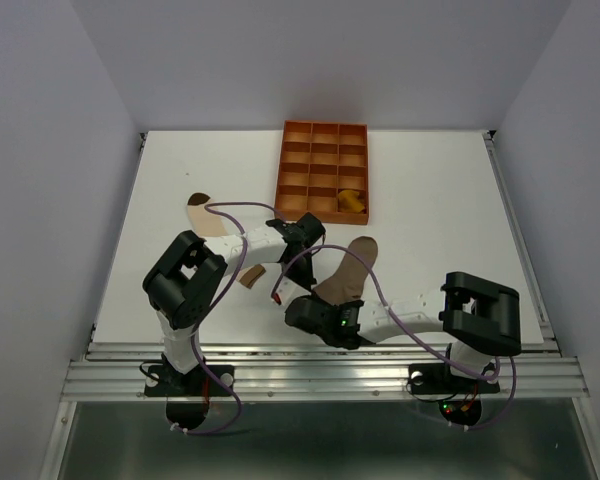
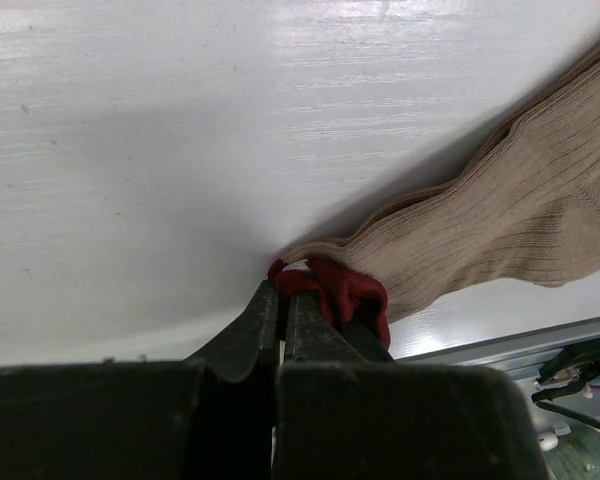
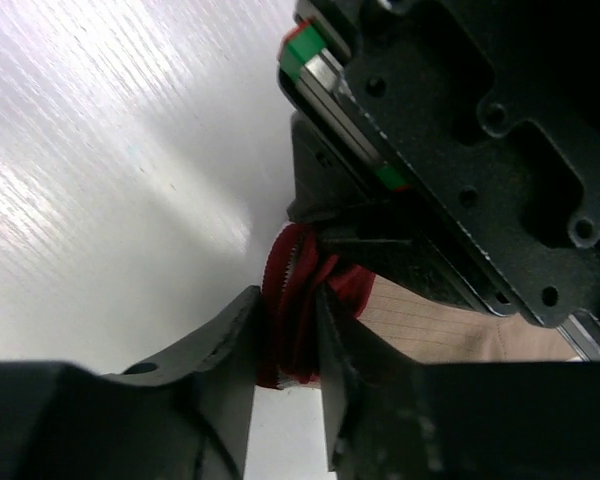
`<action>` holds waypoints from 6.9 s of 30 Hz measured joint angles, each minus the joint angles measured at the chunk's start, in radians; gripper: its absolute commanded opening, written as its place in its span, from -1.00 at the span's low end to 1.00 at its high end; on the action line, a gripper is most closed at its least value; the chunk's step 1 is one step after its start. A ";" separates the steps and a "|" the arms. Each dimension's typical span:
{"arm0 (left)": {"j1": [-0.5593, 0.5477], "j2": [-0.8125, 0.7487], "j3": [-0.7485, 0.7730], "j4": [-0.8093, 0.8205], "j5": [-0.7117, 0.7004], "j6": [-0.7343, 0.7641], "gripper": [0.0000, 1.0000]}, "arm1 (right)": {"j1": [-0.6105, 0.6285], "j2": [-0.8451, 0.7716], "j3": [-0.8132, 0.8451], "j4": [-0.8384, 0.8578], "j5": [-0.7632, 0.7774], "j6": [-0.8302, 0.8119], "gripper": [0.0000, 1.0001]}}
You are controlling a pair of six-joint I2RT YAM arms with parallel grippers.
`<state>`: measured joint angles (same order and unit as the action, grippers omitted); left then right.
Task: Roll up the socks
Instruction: Roll the sock at the center of the board.
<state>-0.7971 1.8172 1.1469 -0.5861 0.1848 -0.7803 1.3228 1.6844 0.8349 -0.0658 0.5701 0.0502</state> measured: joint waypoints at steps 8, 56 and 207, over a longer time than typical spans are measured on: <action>0.000 0.000 0.000 -0.004 0.002 0.000 -1.00 | 0.001 0.002 0.000 -0.011 0.028 0.051 -0.80; 0.098 -0.294 -0.216 0.314 0.117 0.069 0.34 | -0.643 -0.241 -0.448 0.484 -0.901 0.757 -0.99; 0.080 -0.214 -0.052 0.094 0.007 0.027 0.09 | -0.261 -0.311 -0.372 0.323 -0.402 0.550 -0.98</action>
<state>-0.7166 1.6035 1.0950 -0.4919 0.1921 -0.7528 1.0622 1.3739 0.4629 0.2573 0.1680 0.6006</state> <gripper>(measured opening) 0.543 0.077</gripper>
